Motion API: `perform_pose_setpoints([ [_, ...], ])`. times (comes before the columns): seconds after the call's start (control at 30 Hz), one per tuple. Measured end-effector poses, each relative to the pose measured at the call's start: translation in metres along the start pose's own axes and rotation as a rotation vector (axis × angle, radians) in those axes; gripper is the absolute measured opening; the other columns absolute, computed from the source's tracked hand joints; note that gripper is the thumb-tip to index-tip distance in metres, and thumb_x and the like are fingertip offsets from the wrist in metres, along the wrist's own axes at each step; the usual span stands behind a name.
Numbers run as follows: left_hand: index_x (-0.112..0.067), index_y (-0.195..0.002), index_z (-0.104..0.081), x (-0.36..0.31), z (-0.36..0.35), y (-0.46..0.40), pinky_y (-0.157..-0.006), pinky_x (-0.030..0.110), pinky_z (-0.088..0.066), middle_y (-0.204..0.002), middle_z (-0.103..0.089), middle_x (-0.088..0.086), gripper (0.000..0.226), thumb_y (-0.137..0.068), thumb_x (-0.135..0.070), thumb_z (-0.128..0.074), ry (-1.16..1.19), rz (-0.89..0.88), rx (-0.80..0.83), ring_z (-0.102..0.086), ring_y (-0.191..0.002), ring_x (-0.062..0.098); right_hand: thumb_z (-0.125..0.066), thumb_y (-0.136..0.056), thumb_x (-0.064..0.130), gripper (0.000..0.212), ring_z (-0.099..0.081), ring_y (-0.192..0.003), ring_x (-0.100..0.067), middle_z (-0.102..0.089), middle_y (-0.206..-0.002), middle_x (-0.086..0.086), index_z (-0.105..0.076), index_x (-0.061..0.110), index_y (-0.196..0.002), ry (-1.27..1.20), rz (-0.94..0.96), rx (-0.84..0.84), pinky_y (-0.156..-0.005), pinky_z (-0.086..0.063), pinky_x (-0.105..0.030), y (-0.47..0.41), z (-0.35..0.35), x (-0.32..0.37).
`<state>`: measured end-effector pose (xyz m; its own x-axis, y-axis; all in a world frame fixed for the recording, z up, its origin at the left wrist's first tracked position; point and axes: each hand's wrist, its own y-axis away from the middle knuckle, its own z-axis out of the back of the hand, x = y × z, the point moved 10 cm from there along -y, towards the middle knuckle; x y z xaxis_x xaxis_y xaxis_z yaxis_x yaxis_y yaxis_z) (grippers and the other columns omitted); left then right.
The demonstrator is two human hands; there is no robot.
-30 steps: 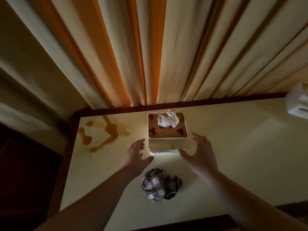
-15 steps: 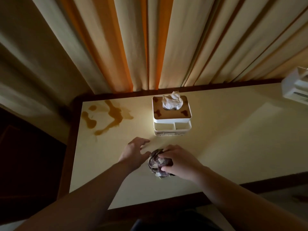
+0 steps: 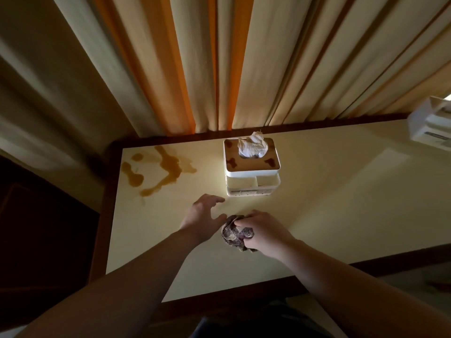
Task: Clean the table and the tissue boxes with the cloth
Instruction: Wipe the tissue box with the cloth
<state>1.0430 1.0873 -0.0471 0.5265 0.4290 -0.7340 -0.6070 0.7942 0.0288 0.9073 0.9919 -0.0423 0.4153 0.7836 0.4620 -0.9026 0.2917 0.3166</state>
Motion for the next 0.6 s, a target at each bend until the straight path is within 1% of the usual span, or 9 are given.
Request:
perform_pose_setpoints([
  [0.07,-0.024,-0.126,-0.068,-0.007,0.004,-0.006,-0.088,0.033,-0.057,-0.115,-0.061,-0.005,0.043,-0.085,-0.027,-0.081,-0.009,-0.019,-0.024,-0.061,-0.104,0.014,-0.078,-0.085,0.020,0.048,-0.065,-0.109,-0.023,-0.066,-0.122,-0.003,-0.072,0.028,-0.131,-0.064,-0.033,-0.046,-0.092,-0.050,-0.027,0.004,0.011,-0.010],
  [0.13,-0.024,-0.126,-0.068,-0.017,0.011,-0.013,-0.082,0.020,-0.055,-0.116,-0.061,-0.006,0.041,-0.086,-0.027,-0.080,-0.027,-0.040,-0.061,-0.060,-0.100,0.010,-0.080,-0.082,0.016,0.051,-0.066,-0.107,-0.020,-0.068,-0.119,-0.003,-0.073,0.027,-0.131,-0.108,-0.069,-0.092,-0.091,-0.046,-0.019,0.008,0.028,-0.023],
  [0.17,-0.023,-0.125,-0.068,-0.025,0.015,-0.017,-0.080,0.015,-0.053,-0.116,-0.061,-0.006,0.041,-0.087,-0.026,-0.080,-0.029,-0.056,-0.086,-0.059,-0.099,0.009,-0.081,-0.081,0.016,0.052,-0.067,-0.107,-0.019,-0.069,-0.119,-0.003,-0.073,0.026,-0.131,-0.123,-0.084,-0.120,-0.090,-0.044,-0.016,0.008,0.038,-0.030],
  [0.2,-0.021,-0.125,-0.069,-0.032,0.019,-0.021,-0.079,0.015,-0.054,-0.115,-0.061,-0.006,0.040,-0.087,-0.023,-0.080,-0.022,-0.074,-0.109,-0.058,-0.098,0.008,-0.082,-0.079,0.016,0.053,-0.067,-0.107,-0.018,-0.069,-0.120,-0.002,-0.073,0.025,-0.131,-0.142,-0.100,-0.147,-0.090,-0.043,-0.015,0.009,0.050,-0.038],
  [0.3,-0.017,-0.122,-0.070,-0.052,0.028,-0.041,-0.080,0.023,-0.058,-0.112,-0.062,-0.003,0.036,-0.087,-0.020,-0.078,-0.012,-0.113,-0.159,-0.059,-0.096,0.010,-0.083,-0.078,0.020,0.055,-0.067,-0.106,-0.016,-0.070,-0.121,0.001,-0.073,0.024,-0.132,-0.177,-0.131,-0.228,-0.092,-0.048,-0.019,0.012,0.089,-0.058],
  [0.4,-0.020,-0.114,-0.071,-0.073,0.035,-0.066,-0.081,0.031,-0.057,-0.107,-0.061,-0.005,0.028,-0.087,-0.024,-0.078,-0.026,-0.154,-0.184,-0.059,-0.094,0.015,-0.083,-0.079,0.021,0.056,-0.065,-0.103,-0.014,-0.069,-0.119,0.003,-0.071,0.025,-0.134,-0.204,-0.161,-0.256,-0.093,-0.053,-0.023,0.014,0.121,-0.075],
  [0.47,-0.019,-0.108,-0.072,-0.091,0.042,-0.084,-0.080,0.036,-0.055,-0.104,-0.062,-0.003,0.023,-0.086,-0.026,-0.077,-0.066,-0.188,-0.232,-0.058,-0.095,0.017,-0.084,-0.077,0.021,0.058,-0.066,-0.104,-0.014,-0.069,-0.118,0.004,-0.071,0.027,-0.134,-0.224,-0.179,-0.260,-0.092,-0.053,-0.024,0.013,0.136,-0.086],
  [0.53,-0.017,-0.113,-0.072,-0.105,0.045,-0.106,-0.083,0.036,-0.053,-0.110,-0.064,0.002,0.032,-0.084,-0.029,-0.078,-0.098,-0.189,-0.252,-0.057,-0.103,0.020,-0.085,-0.075,0.022,0.060,-0.066,-0.104,-0.012,-0.070,-0.119,0.005,-0.071,0.030,-0.133,-0.240,-0.190,-0.266,-0.090,-0.052,-0.020,0.012,0.149,-0.097],
  [0.6,-0.018,-0.120,-0.071,-0.117,0.041,-0.130,-0.091,0.040,-0.052,-0.118,-0.062,0.004,0.042,-0.082,-0.029,-0.081,-0.108,-0.193,-0.217,-0.055,-0.111,0.022,-0.086,-0.073,0.022,0.060,-0.067,-0.104,-0.009,-0.071,-0.121,0.006,-0.073,0.031,-0.131,-0.246,-0.190,-0.273,-0.087,-0.049,-0.014,0.009,0.164,-0.108],
])
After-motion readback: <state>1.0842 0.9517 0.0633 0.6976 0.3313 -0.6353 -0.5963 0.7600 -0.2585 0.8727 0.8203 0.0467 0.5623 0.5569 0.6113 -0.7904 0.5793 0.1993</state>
